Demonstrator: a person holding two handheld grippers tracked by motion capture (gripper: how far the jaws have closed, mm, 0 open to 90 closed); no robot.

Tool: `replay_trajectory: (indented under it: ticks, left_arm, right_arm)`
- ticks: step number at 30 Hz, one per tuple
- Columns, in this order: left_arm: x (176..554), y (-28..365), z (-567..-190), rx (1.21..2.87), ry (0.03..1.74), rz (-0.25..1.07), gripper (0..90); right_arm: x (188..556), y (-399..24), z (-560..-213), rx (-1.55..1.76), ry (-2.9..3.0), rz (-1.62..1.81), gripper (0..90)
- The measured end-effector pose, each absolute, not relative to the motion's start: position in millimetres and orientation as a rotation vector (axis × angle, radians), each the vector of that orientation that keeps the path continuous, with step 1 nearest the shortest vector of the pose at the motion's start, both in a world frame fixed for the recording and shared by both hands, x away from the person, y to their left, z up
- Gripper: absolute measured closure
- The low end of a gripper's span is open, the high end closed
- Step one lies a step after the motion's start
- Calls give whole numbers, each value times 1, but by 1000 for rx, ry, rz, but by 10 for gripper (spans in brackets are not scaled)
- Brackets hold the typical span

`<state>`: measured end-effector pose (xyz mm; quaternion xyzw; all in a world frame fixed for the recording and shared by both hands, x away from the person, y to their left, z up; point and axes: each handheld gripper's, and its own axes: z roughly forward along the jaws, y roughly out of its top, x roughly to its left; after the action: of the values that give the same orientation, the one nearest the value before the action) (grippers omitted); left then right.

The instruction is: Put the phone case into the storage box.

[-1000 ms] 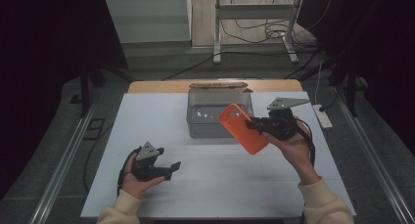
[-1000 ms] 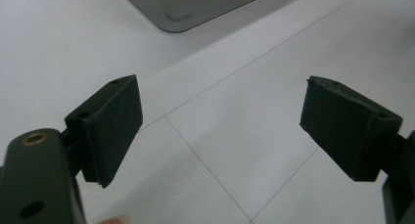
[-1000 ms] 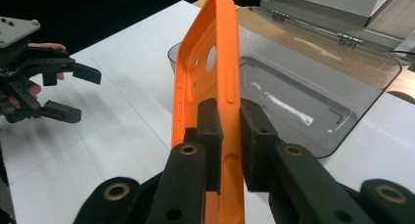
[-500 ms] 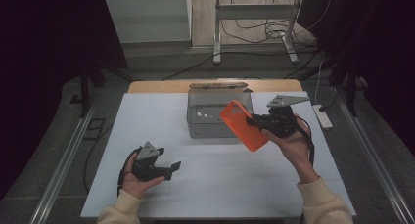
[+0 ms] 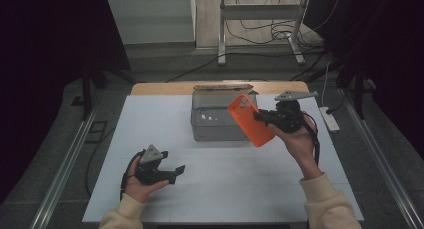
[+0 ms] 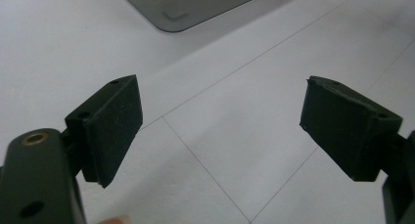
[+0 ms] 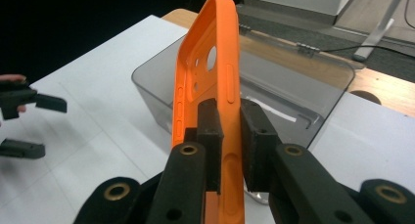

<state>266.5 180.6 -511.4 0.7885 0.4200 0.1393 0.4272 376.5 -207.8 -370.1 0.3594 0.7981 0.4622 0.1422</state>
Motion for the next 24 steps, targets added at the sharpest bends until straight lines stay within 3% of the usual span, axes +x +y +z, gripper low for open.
replay_trajectory:
  ticks: [24]
  left_arm:
    - [267,180,-511,1971,1053,355,156]
  right_arm:
    - [399,-200,-357,1125,2220,1270,800]
